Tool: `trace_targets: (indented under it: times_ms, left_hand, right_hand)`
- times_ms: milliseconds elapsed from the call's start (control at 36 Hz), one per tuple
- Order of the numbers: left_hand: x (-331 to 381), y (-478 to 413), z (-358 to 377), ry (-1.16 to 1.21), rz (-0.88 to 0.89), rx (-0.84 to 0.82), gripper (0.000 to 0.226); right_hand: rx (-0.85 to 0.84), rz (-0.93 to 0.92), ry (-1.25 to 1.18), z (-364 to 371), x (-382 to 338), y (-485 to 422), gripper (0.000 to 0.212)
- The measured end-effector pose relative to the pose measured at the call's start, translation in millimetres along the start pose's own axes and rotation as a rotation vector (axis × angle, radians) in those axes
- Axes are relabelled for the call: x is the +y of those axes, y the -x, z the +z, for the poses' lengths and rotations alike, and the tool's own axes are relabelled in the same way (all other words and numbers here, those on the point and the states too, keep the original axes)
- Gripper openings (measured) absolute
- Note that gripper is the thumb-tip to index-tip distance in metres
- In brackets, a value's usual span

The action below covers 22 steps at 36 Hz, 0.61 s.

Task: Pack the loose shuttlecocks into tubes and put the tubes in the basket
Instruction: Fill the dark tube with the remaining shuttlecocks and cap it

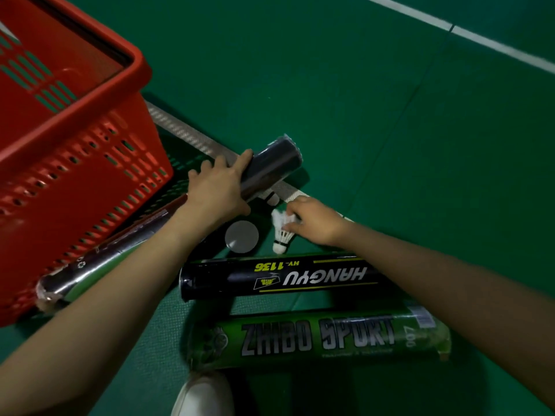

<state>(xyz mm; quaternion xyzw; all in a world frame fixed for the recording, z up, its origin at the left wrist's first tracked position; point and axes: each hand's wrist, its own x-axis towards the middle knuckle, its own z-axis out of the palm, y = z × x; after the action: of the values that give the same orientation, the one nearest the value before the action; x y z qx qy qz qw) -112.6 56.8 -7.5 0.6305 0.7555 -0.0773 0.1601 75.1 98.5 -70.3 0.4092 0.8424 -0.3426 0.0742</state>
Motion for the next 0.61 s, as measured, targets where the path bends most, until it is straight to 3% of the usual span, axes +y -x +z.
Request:
trace_targets:
  times_ms: [56, 167, 306, 417, 611]
  left_hand:
    - [2.2, 2.2, 2.2, -0.002, 0.006, -0.007, 0.105]
    - [7.3, 5.0, 5.7, 0.011, 0.032, -0.003, 0.105]
    - [18.1, 6.5, 5.1, 0.007, 0.090, -0.013, 0.105]
    - [23.1, 6.4, 3.0, -0.007, 0.119, 0.003, 0.106]
    - [30.4, 7.9, -1.5, 0.014, 0.169, 0.038, 0.107]
  right_hand:
    - [0.038, 0.063, -0.042, -7.2, 10.2, 3.3, 0.013]
    - [0.181, 0.286, -0.165, -23.5, 33.6, 12.4, 0.008]
    - [0.525, 0.443, -0.309, -58.8, 51.9, 19.2, 0.018]
    - [0.770, 0.436, -0.525, -82.4, 55.7, 15.1, 0.024]
    - [0.707, 0.295, -0.668, -91.6, 35.3, 11.3, 0.021]
